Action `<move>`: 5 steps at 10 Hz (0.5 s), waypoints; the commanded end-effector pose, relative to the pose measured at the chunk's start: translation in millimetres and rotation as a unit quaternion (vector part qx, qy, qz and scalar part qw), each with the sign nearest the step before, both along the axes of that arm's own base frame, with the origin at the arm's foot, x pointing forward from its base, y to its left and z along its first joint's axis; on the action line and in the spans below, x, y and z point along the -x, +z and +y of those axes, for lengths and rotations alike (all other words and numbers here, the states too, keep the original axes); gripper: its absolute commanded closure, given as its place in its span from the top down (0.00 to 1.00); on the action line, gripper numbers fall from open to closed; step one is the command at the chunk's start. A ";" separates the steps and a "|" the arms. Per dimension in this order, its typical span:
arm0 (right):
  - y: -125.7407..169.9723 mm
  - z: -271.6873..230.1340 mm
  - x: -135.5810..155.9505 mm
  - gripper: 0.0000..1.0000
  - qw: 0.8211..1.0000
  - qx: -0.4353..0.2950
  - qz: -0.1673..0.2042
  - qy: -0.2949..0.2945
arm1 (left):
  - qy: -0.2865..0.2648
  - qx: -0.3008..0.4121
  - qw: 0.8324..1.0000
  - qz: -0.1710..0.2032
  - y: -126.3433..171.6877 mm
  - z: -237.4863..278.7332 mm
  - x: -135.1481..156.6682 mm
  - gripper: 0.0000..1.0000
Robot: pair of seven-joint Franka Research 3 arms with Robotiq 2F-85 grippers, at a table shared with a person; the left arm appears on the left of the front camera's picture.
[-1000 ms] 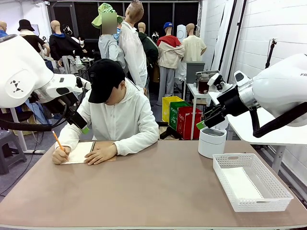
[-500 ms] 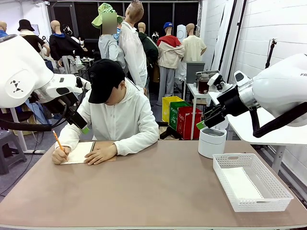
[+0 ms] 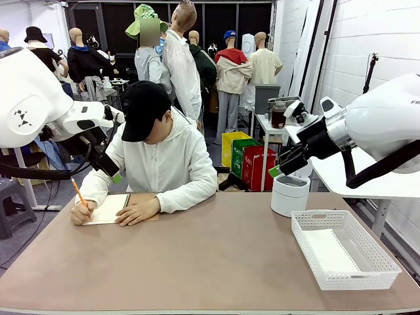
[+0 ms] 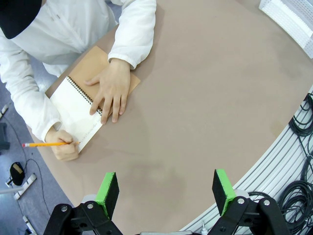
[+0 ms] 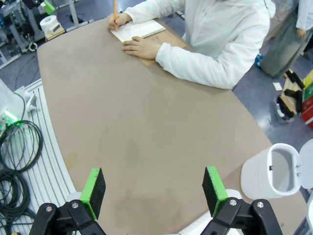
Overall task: Sort the paper based on its condition.
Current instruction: If a person hands you a paper, place it in the Organizing basket , and if it's crumpled, put it in the Trash can.
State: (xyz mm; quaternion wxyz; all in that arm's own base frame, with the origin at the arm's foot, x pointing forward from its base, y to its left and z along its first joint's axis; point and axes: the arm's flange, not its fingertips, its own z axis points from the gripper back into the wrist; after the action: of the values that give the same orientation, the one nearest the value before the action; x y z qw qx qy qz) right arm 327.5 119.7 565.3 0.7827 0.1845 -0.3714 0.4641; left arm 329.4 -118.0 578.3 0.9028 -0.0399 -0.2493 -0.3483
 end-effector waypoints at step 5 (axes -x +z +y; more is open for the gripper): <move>0.0 0.0 0.4 1.00 1.000 -0.005 0.002 0.005 | -0.007 0.006 1.000 0.002 0.5 0.6 0.1 1.00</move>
State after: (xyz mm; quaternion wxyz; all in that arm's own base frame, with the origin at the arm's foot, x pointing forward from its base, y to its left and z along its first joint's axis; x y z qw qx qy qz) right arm 327.5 119.7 565.3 0.7827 0.1845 -0.3714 0.4641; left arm 329.4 -118.0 578.3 0.9028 -0.0399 -0.2493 -0.3483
